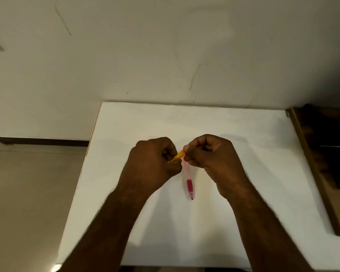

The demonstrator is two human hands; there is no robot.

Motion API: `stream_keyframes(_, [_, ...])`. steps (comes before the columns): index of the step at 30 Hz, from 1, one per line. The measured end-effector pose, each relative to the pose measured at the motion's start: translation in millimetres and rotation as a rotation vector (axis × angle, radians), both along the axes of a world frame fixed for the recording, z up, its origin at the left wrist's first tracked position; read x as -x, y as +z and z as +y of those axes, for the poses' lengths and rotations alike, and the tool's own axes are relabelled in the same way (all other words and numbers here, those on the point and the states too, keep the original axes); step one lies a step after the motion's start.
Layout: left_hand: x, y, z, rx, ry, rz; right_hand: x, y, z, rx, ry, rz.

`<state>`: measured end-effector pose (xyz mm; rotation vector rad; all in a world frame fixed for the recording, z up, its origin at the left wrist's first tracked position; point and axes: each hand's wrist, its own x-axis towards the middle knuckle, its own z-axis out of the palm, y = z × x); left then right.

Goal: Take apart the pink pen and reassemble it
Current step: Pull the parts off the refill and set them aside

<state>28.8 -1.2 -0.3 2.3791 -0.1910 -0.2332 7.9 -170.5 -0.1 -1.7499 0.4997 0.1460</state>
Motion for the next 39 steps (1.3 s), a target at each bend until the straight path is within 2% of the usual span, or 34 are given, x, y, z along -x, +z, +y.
stream_keyframes(5, [-2, 7, 7, 0.039, -0.031, -0.002, -1, -2, 4, -0.039, -0.056, -0.016])
stream_keyframes(9, [-5, 13, 20, 0.078, 0.039, -0.015, 1, -4, 6, -0.009, -0.102, -0.03])
stream_keyframes(16, [-10, 13, 26, 0.121, 0.077, -0.036, 14, -25, 49, 0.55, 0.326, -0.053])
stream_keyframes(20, [-11, 9, 25, 0.121, 0.051, -0.03, 15, -29, 57, 0.752, 0.371, -0.044])
stream_keyframes(22, [-11, 9, 24, 0.119, 0.039, -0.023, 15, -28, 56, 0.782, 0.373, -0.037])
stream_keyframes(24, [-11, 8, 24, 0.107, 0.04, -0.019, 13, -25, 50, 0.693, 0.32, -0.01])
stream_keyframes(25, [-11, 9, 25, 0.098, 0.043, -0.019, 10, -23, 45, 0.578, 0.241, -0.008])
stream_keyframes(28, [-11, 10, 25, 0.076, 0.045, -0.021, 2, -10, 29, -0.024, -0.041, 0.001])
stream_keyframes(30, [-11, 10, 25, 0.074, 0.026, -0.025, 0, -3, 27, -0.305, -0.096, 0.03])
stream_keyframes(36, [-12, 11, 25, 0.133, -0.036, -0.032, 4, -4, 34, -0.47, -0.159, 0.063])
stream_keyframes(39, [-12, 11, 25, 0.271, 0.002, -0.006, 5, -5, 35, -0.569, -0.185, 0.056])
